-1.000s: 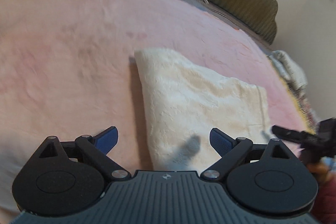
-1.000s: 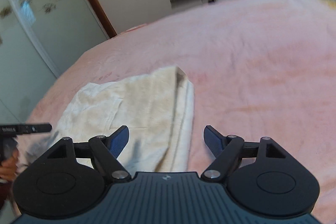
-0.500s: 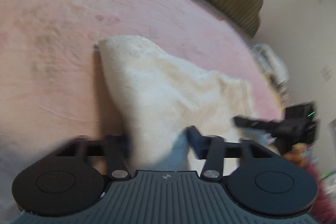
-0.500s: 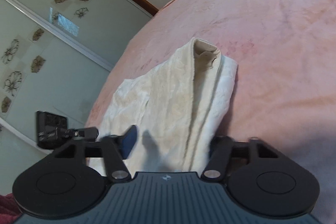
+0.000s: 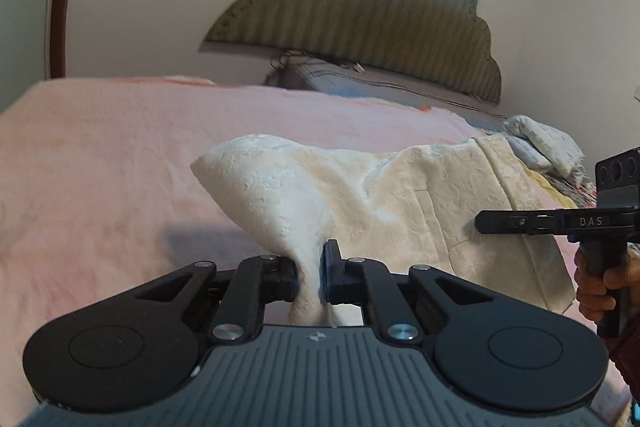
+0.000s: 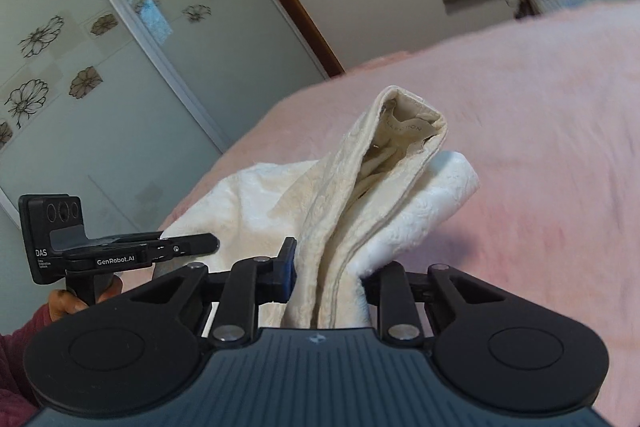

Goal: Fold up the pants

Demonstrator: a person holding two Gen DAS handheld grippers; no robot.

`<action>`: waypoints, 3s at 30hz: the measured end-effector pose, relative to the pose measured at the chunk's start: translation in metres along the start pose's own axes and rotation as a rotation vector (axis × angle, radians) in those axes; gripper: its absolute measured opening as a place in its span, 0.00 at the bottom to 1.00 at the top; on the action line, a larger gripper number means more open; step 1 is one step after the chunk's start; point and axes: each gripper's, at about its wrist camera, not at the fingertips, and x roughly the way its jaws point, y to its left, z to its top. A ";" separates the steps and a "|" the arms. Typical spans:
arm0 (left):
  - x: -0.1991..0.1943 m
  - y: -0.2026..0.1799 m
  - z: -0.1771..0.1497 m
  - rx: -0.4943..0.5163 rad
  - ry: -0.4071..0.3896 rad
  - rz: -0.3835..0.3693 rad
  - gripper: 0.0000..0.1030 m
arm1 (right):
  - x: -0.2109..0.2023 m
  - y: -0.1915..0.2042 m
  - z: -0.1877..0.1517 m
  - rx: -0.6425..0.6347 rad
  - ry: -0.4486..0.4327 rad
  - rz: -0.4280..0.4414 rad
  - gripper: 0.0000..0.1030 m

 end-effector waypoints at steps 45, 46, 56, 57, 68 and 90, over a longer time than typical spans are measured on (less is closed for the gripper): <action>-0.001 -0.040 -0.045 0.015 0.113 0.388 0.89 | 0.032 0.103 -0.075 -0.173 -0.023 -0.452 0.75; -0.004 -0.041 -0.048 0.002 0.124 0.378 0.89 | 0.028 0.105 -0.079 -0.140 -0.016 -0.430 0.76; -0.025 -0.059 -0.091 -0.025 0.161 0.382 0.91 | -0.003 0.134 -0.112 0.042 0.029 -0.357 0.84; -0.022 -0.059 -0.093 -0.026 0.171 0.389 0.91 | -0.008 0.133 -0.112 0.090 0.006 -0.275 0.89; -0.014 -0.062 -0.107 -0.031 0.186 0.420 0.92 | 0.026 0.112 -0.136 -0.022 -0.013 -0.562 0.97; -0.012 -0.059 -0.123 -0.033 0.097 0.444 1.00 | 0.039 0.107 -0.150 -0.114 0.008 -0.613 0.97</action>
